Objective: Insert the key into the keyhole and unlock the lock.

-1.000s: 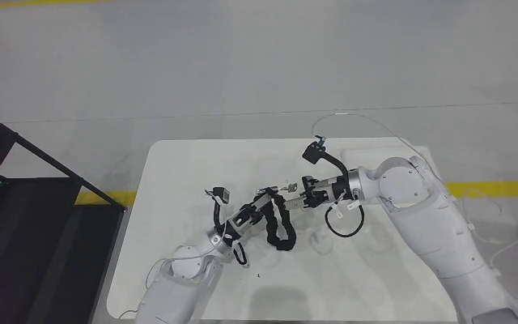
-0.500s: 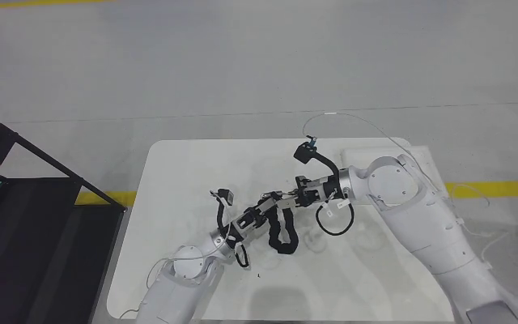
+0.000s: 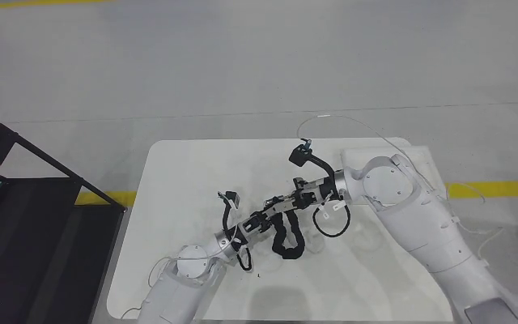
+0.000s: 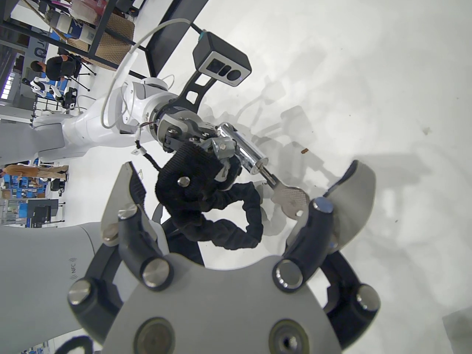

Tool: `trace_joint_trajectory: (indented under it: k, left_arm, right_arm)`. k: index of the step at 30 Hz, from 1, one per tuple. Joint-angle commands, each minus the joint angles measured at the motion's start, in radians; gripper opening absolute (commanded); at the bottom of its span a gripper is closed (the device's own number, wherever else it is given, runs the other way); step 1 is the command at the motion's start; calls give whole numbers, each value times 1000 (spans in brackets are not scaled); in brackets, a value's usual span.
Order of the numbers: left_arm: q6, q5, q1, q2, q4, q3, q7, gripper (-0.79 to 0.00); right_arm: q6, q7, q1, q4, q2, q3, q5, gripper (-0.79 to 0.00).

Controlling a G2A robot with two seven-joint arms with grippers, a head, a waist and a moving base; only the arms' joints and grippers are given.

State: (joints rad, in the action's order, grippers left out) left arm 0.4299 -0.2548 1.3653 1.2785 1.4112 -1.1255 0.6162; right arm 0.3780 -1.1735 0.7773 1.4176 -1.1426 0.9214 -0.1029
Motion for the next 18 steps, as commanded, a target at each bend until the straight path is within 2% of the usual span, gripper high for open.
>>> trace_joint_trajectory:
  k: [1,10,18]
  left_arm:
    - [-3,-1,-2,0,-1,1,-1,-785]
    - [13,-8,-5,-2,-5,-4,-10,-785]
    - [49,-36,-8,-4,-19,-23,-22,-785]
  right_arm:
    - [-1,-1,0,2,0,-2,0,0]
    - [6,14,7,-18,7,11,-7,0]
    - [18,-14,34,-47,47,152,39,0]
